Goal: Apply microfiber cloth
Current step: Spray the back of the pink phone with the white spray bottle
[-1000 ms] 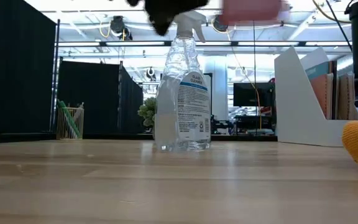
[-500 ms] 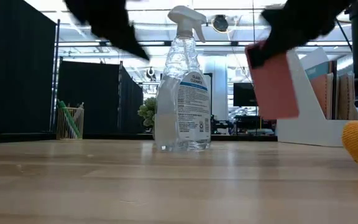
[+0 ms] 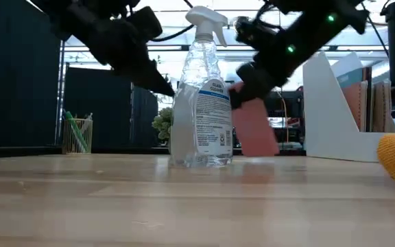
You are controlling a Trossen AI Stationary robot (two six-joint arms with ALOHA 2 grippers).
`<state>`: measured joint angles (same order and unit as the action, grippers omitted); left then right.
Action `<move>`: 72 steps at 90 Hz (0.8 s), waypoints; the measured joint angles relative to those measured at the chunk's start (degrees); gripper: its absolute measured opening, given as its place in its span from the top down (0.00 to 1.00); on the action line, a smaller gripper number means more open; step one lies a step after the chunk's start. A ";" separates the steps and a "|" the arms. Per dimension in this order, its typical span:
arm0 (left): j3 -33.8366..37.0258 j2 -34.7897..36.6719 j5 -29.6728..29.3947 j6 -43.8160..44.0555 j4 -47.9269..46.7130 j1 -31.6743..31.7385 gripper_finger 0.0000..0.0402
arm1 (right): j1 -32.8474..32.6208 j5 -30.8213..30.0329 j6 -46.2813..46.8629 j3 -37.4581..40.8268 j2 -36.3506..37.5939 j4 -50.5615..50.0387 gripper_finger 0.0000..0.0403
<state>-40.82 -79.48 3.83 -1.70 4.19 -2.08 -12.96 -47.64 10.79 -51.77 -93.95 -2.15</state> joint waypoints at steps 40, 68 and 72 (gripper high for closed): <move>-0.22 -0.66 4.08 8.19 6.19 -5.28 0.54 | -1.98 8.84 -7.75 0.00 0.02 5.84 0.98; -2.71 6.89 -5.31 6.02 -3.32 -5.89 0.54 | -2.07 5.65 -11.32 -1.31 9.49 -6.08 0.98; -2.72 8.37 -6.49 4.97 -3.39 -5.75 0.54 | -2.07 5.64 -10.97 -1.31 11.98 -8.06 0.98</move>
<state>-43.54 -71.11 -2.66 3.28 0.79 -7.83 -15.03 -42.00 -0.17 -53.08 -81.98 -10.21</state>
